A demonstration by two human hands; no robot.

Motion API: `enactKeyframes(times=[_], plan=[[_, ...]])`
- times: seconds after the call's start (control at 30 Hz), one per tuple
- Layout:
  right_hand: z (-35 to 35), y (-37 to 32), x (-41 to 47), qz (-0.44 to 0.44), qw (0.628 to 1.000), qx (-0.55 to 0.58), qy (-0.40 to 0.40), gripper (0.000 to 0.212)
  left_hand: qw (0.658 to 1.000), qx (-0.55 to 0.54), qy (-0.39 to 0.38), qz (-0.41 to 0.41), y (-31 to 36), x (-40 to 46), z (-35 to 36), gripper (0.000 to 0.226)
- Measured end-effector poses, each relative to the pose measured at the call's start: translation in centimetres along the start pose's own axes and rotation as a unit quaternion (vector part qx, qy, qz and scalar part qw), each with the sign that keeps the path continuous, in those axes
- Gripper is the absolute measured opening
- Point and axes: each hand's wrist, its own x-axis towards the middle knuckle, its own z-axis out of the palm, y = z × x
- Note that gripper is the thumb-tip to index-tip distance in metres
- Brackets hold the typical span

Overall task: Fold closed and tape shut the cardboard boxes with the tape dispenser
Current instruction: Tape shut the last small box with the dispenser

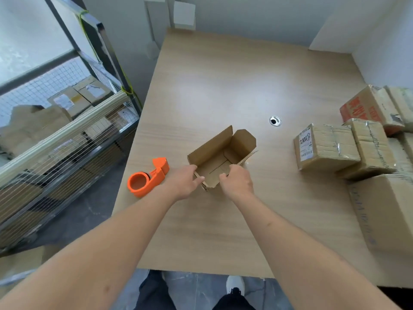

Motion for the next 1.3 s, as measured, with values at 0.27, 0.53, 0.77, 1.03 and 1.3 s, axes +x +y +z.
enactKeyframes(times=[0.27,0.53,0.77,1.03,1.3], plan=[[3.8,-4.6,-2.7,0.068,0.996,0.059,0.016,0.042,0.997,-0.061,-0.018,0.041,-4.6,2.1,-4.1,0.045],[3.5,-4.1,-3.8,0.005,0.996,-0.039,0.078,0.044,0.998,-0.056,-0.005,0.042,-6.0,2.9,-4.6,0.050],[1.5,1.2,-3.1,0.084,0.967,-0.073,0.230,0.035,0.987,-0.112,0.103,0.045,-6.7,0.7,-3.6,0.083],[2.2,2.8,-2.8,-0.043,0.980,0.070,0.183,0.029,0.988,-0.101,0.085,0.080,-5.5,0.6,-0.2,0.025],[2.4,3.6,-2.6,-0.114,0.992,0.038,-0.042,0.066,0.992,-0.072,0.063,0.085,-4.1,0.0,1.1,0.058]])
